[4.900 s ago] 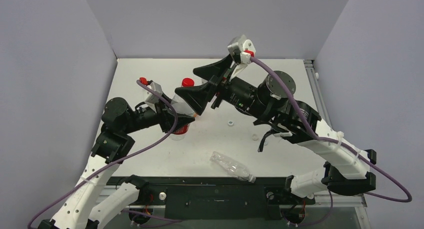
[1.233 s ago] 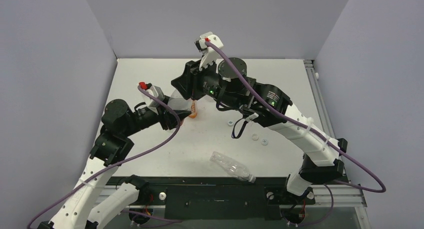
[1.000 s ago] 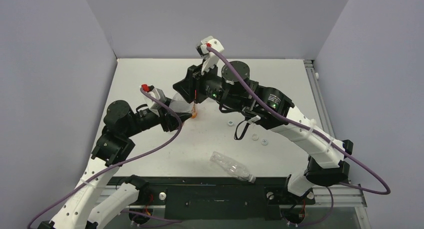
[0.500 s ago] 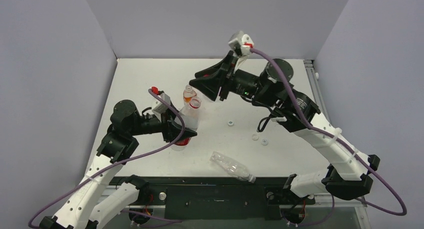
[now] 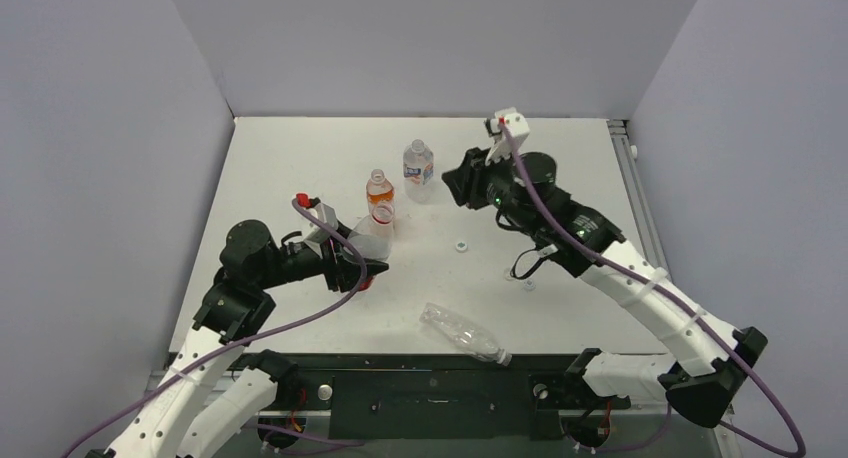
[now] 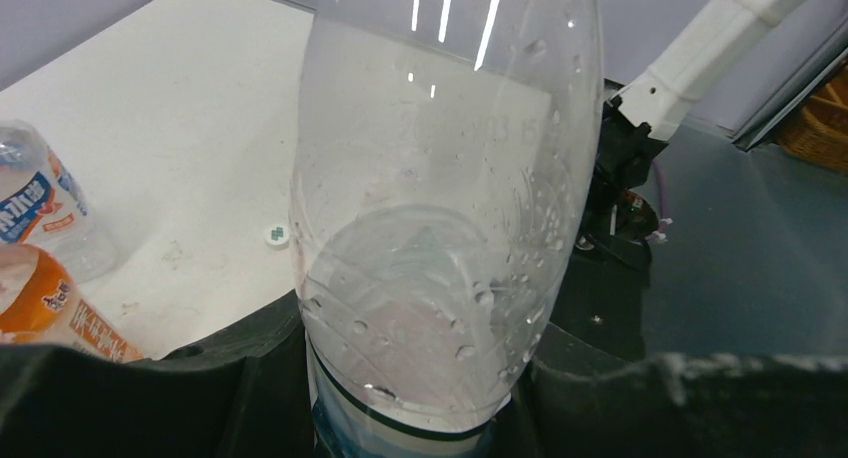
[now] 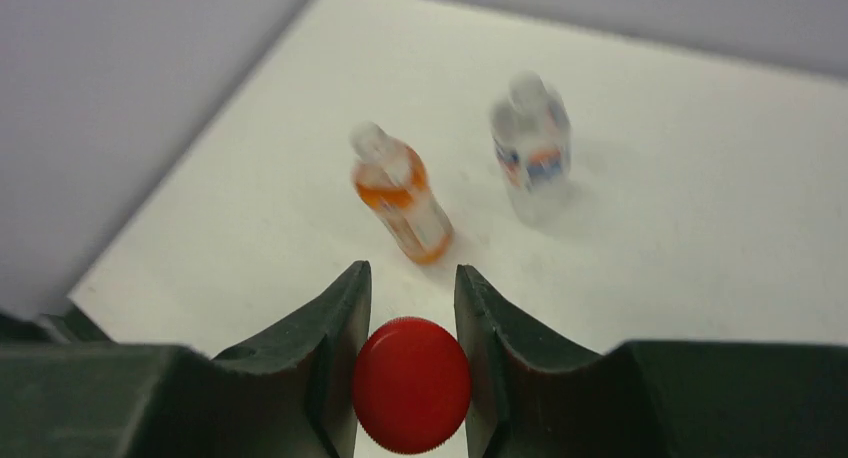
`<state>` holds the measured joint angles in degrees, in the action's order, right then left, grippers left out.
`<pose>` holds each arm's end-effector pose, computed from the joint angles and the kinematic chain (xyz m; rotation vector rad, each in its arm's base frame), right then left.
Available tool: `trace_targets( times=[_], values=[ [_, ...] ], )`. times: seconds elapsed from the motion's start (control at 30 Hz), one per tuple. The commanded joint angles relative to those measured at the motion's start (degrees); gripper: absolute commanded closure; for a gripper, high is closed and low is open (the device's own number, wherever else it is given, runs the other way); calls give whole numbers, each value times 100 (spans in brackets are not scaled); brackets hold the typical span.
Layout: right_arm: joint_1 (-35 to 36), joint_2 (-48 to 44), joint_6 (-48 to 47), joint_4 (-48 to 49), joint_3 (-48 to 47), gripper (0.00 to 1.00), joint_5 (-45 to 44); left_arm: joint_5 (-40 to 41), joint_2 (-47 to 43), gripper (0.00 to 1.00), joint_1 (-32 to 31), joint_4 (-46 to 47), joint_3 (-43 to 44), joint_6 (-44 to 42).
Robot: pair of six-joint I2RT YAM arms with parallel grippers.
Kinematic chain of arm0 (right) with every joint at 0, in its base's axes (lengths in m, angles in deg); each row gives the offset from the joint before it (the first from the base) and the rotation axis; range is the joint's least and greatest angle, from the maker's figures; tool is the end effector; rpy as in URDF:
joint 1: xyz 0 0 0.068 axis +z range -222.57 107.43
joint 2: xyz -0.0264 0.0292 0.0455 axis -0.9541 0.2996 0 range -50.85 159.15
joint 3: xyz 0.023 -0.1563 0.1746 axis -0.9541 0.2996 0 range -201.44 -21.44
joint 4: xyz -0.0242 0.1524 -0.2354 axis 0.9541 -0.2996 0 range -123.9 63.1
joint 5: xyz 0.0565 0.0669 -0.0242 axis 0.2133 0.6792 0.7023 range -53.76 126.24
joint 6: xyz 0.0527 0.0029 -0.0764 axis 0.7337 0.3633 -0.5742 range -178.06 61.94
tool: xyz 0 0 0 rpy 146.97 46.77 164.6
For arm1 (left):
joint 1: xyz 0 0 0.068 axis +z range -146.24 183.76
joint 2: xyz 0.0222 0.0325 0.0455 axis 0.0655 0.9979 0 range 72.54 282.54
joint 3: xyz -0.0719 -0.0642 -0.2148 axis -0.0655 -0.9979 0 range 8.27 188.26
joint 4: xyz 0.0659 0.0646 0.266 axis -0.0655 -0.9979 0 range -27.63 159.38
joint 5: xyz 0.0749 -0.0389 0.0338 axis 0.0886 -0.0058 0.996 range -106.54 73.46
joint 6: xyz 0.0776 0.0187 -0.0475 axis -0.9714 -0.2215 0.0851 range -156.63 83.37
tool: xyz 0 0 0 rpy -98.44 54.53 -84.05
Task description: Unscrew the bottle caps
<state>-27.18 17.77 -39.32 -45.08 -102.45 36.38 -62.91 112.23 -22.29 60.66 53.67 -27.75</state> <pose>0.2398 0.2434 0.4231 -0.4035 1.6958 0.8381 0.1865 -0.1585 0.3366 0.8820 1.4850 -1.1094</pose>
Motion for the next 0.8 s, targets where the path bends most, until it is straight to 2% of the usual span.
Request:
trace_targets(
  times=[0.0, 0.1, 0.23, 0.43, 0.6, 0.77],
  values=[
    [-370, -203, 832, -239, 1828, 95, -1121, 486, -113, 83, 29, 398, -205, -336],
    [-406, -271, 1192, 287, 2930, 95, -1340, 427, -69, 84, 29, 471, -210, -269],
    [-366, -18, 1381, 863, 3710, 92, -1424, 416, -33, 84, 29, 499, -187, -265],
    [-261, 706, 1639, 1601, 4275, 87, -1459, 405, -39, 84, 31, 485, -248, -247],
    [78, 1238, 1758, 1986, 4364, 83, -1729, 396, 33, 84, 29, 539, -300, -258],
    [263, 1462, 1936, 2095, 4445, 72, -1956, 385, 122, 84, 29, 558, -291, -307]
  ],
)
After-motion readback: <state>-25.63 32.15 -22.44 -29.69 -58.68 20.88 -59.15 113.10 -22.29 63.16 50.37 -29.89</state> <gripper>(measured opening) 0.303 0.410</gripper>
